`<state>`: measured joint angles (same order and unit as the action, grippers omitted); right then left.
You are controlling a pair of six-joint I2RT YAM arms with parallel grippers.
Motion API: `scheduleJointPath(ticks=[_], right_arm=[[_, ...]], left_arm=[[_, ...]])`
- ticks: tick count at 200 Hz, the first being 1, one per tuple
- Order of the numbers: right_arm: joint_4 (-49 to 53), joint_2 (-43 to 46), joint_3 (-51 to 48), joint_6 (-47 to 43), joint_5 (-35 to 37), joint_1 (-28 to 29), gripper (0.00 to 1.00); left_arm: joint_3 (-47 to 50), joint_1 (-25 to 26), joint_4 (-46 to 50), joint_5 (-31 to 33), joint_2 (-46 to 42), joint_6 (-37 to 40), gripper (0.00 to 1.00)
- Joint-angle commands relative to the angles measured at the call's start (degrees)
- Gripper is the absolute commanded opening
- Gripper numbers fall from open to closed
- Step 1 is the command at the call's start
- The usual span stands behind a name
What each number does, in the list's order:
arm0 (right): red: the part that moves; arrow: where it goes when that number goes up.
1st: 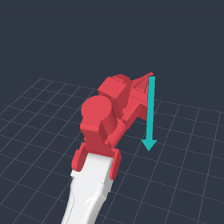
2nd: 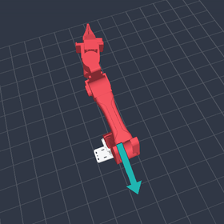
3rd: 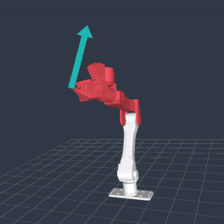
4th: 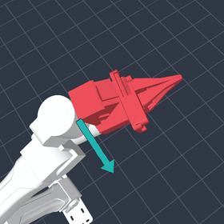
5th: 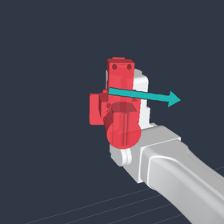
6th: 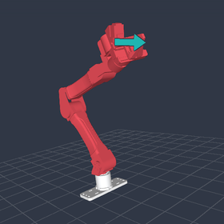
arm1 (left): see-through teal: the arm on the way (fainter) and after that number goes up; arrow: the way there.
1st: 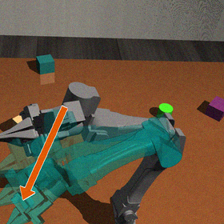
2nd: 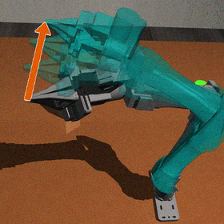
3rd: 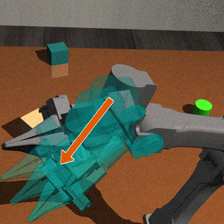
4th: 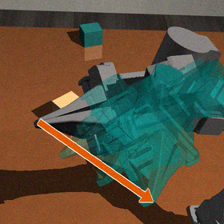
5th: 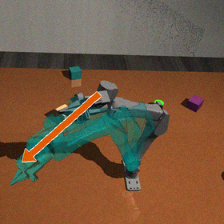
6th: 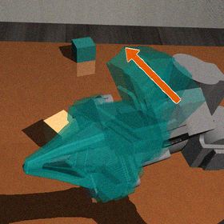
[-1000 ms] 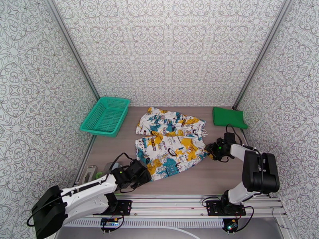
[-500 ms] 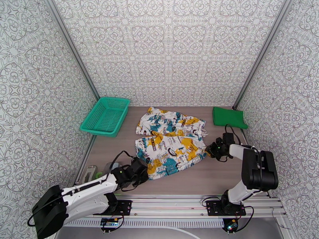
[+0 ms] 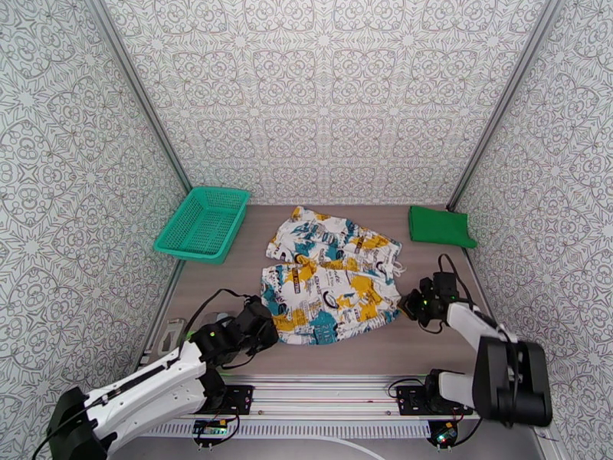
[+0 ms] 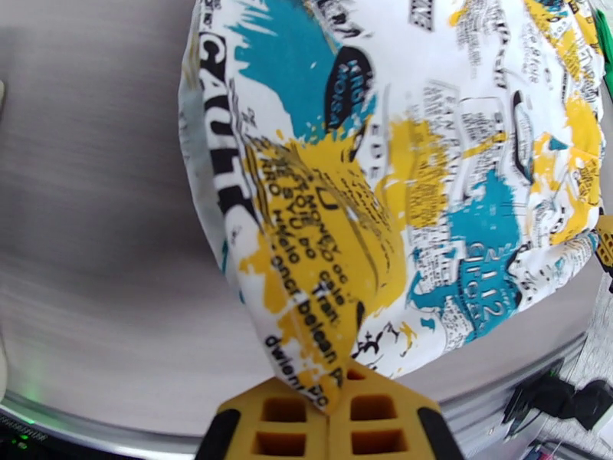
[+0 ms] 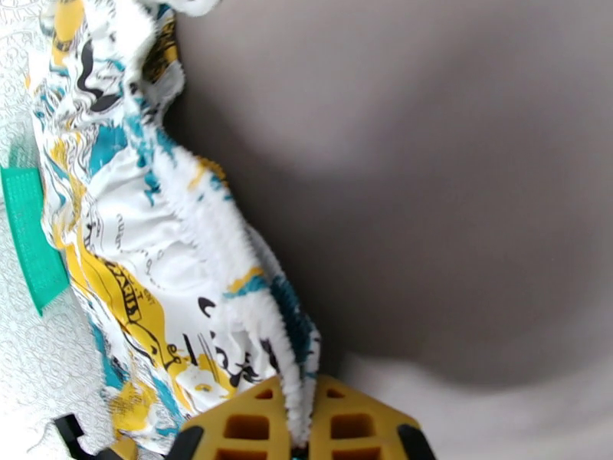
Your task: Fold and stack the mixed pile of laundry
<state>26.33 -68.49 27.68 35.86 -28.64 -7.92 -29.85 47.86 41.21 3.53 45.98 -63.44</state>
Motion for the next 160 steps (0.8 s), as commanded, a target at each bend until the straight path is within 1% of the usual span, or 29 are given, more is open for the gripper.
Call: scheduleJointPath(ticks=[1, 17, 52, 68, 87, 122, 141, 160], right_arm=[[7.8, 4.6, -1.4, -2.6, 4.4, 0.3, 0.01], [8.0, 6.0, -1.4, -2.4, 5.4, 0.2, 0.02], [9.2, 4.1, 4.4, -3.0, 5.8, 0.3, 0.00], [9.9, 3.4, 7.4, -3.2, 5.5, 0.3, 0.00], [9.5, 2.9, 10.9, -2.9, 5.5, 0.3, 0.00], [6.6, -1.4, 17.2, -1.5, 4.2, 0.3, 0.00], [5.1, -3.9, 20.5, -0.4, 3.3, 0.3, 0.00], [3.6, -7.1, 24.2, 0.2, 3.1, 0.3, 0.00]], left_arm=[[-4.0, 0.7, 7.1, 1.6, -1.6, 4.6, 0.00], [-6.4, -0.8, 7.8, 2.0, -1.1, 8.3, 0.00], [-13.7, -9.9, 5.8, -1.4, 4.3, 19.1, 0.00], [-18.3, -13.3, 4.1, -2.7, 7.8, 23.6, 0.00], [-25.2, -16.6, 2.5, -3.6, 13.3, 28.7, 0.00], [-38.1, -23.0, 0.7, -5.4, 24.2, 37.2, 0.00], [-44.7, -26.1, -0.9, -7.8, 29.3, 39.7, 0.00], [-52.2, -27.9, -1.7, -8.8, 35.0, 42.1, 0.00]])
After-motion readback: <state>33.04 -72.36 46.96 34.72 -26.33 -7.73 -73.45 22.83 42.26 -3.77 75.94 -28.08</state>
